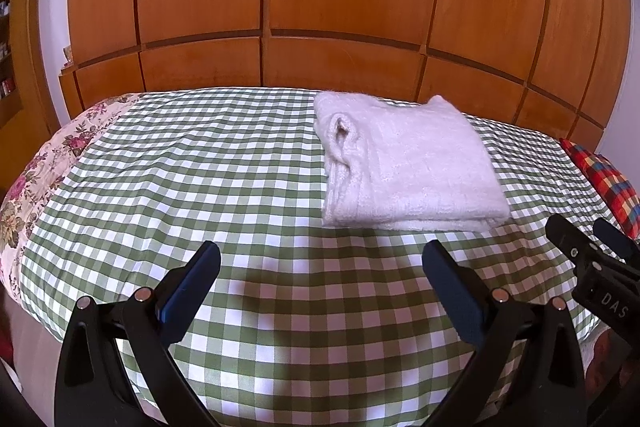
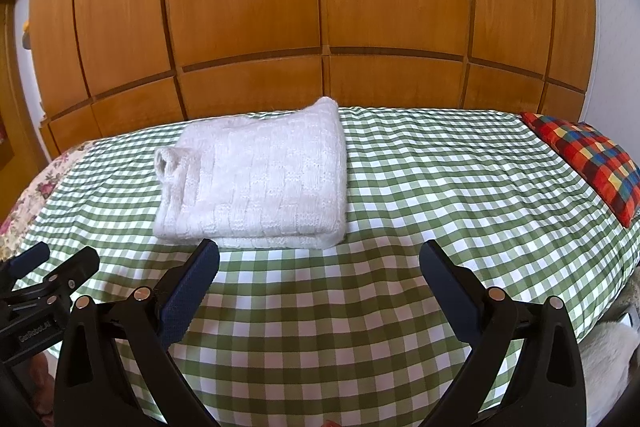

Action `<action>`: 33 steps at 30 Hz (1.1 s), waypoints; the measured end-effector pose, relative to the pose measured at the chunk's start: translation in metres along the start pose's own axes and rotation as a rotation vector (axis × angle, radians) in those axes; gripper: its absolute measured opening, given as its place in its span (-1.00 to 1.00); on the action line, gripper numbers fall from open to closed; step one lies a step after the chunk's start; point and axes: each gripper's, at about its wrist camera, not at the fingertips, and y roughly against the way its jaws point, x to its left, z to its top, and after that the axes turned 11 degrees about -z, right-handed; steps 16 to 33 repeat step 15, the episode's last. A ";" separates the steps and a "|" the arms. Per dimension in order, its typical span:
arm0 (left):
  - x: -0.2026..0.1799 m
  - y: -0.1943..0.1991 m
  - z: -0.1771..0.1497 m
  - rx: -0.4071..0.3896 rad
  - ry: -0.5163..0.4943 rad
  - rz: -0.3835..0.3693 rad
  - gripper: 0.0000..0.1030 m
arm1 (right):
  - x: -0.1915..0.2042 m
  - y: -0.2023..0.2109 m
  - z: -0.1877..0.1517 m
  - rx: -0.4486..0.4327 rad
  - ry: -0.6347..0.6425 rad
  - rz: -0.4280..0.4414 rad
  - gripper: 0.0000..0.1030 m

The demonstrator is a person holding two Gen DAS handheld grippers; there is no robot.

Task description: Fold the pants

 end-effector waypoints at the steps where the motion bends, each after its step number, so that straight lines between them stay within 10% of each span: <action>1: 0.000 0.000 0.000 0.002 0.000 -0.001 0.96 | 0.000 0.000 0.000 0.002 0.002 0.001 0.93; 33: 0.035 -0.041 -0.006 0.137 0.016 -0.044 0.96 | -0.031 -0.064 -0.012 0.118 -0.013 -0.087 0.93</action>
